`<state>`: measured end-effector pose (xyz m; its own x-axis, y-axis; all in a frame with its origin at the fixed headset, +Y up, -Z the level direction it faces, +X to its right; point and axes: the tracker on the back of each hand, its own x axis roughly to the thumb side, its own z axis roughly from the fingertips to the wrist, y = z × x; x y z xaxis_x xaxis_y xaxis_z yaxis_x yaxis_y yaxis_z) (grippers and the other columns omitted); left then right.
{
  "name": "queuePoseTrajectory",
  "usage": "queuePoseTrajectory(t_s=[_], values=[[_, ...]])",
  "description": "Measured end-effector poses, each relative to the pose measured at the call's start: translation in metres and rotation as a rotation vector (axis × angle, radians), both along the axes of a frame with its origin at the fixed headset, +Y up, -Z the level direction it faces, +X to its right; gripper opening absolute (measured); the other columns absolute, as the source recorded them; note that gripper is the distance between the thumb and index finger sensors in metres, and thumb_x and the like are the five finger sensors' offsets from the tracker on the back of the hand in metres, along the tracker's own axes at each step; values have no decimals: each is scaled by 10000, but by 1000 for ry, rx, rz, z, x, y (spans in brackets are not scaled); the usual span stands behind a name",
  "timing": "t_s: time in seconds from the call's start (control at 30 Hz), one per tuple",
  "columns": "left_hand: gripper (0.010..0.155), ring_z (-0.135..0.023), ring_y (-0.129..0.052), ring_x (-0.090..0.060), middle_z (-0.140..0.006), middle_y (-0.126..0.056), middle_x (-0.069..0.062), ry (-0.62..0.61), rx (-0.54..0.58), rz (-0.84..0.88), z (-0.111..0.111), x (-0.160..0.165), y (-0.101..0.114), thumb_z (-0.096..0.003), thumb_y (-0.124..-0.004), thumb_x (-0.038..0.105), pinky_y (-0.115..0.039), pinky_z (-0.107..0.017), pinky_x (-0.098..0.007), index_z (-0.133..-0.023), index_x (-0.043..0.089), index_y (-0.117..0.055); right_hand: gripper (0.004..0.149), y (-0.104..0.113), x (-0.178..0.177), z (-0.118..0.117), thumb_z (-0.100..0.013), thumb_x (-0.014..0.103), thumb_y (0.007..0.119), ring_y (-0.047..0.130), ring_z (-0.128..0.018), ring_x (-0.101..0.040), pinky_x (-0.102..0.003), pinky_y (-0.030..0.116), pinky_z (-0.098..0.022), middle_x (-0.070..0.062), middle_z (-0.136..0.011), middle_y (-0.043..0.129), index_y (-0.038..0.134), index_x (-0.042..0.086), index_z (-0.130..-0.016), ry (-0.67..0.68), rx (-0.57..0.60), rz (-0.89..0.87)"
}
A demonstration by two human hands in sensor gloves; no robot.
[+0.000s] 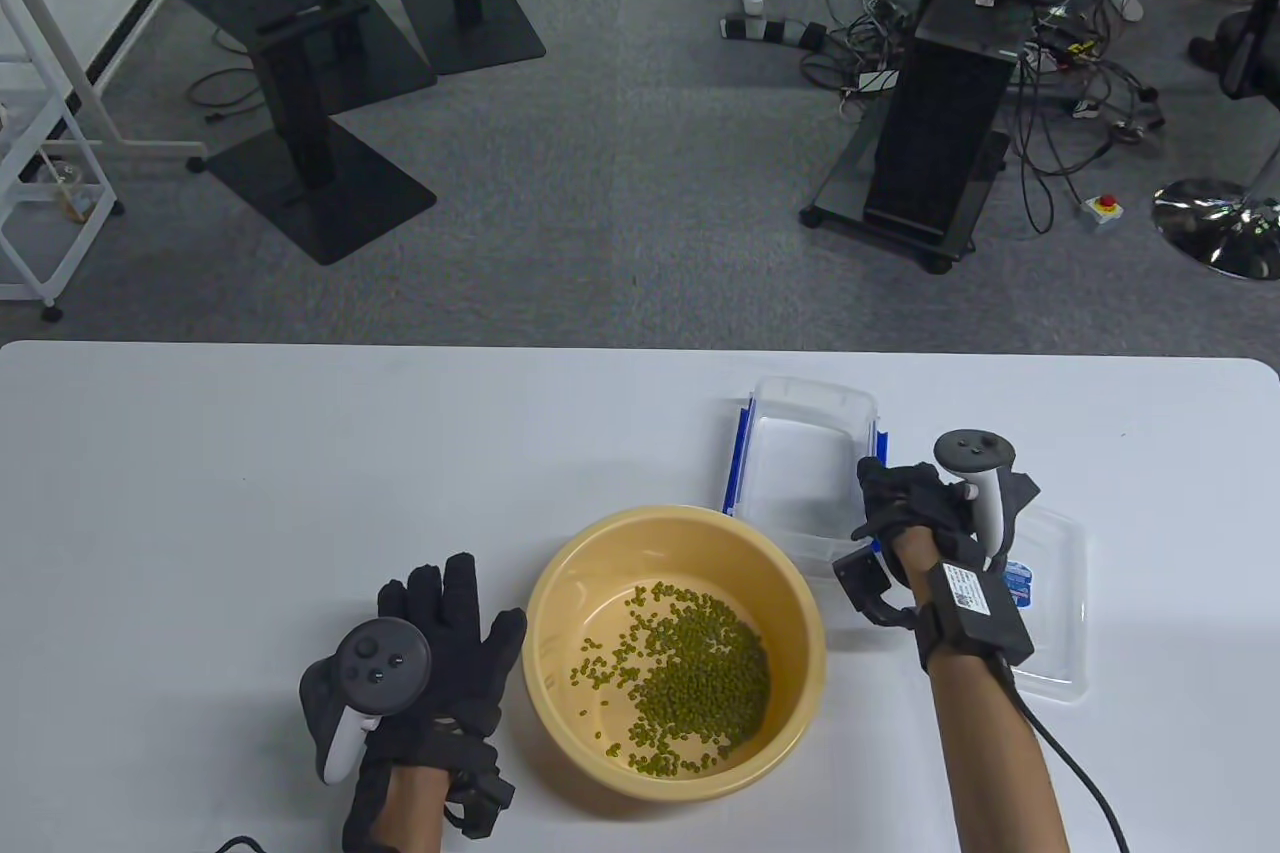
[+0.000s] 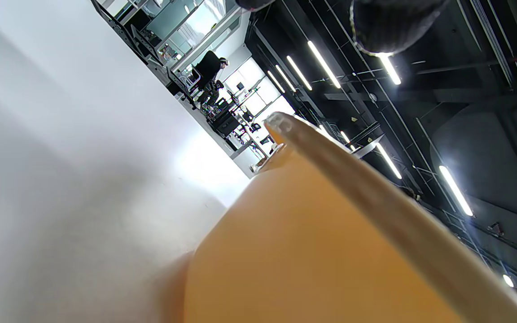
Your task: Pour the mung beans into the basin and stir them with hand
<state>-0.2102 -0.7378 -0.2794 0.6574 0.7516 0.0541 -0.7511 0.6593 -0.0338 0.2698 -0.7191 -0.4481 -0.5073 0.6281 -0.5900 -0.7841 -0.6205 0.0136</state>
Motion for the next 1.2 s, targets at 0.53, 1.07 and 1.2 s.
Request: queuePoseTrajectory(t_s=[0.53,1.07,1.2], values=[[876,-626,-850,-531,-1014,-148,-488,-43,-177,47,-9,32,-20,-595,-675,456,-775,-350,-592,-1071,16,-85,776,50,-181,103,-318,481,707,273,-957,-450,-700,276,-661,-185,-1026,301,506,169,-1000,1107,-80,197],[701,-159,-1061,-373,-834,-710,-520,15,-279,336,-11,37,-30,-575,-636,282,-909,-44,-386,-1081,-63,-295,719,-40,-212,85,-364,358,621,428,-890,-428,-474,544,-662,-213,-963,237,288,128,-958,1137,-691,642],[723,-149,-1068,-380,-835,-694,-530,30,-279,323,-11,36,-29,-577,-647,287,-917,-40,-391,-1065,-81,-261,694,-45,-225,111,-367,337,621,589,-826,-452,-478,654,-592,-302,-913,388,387,22,-941,1237,-860,438]])
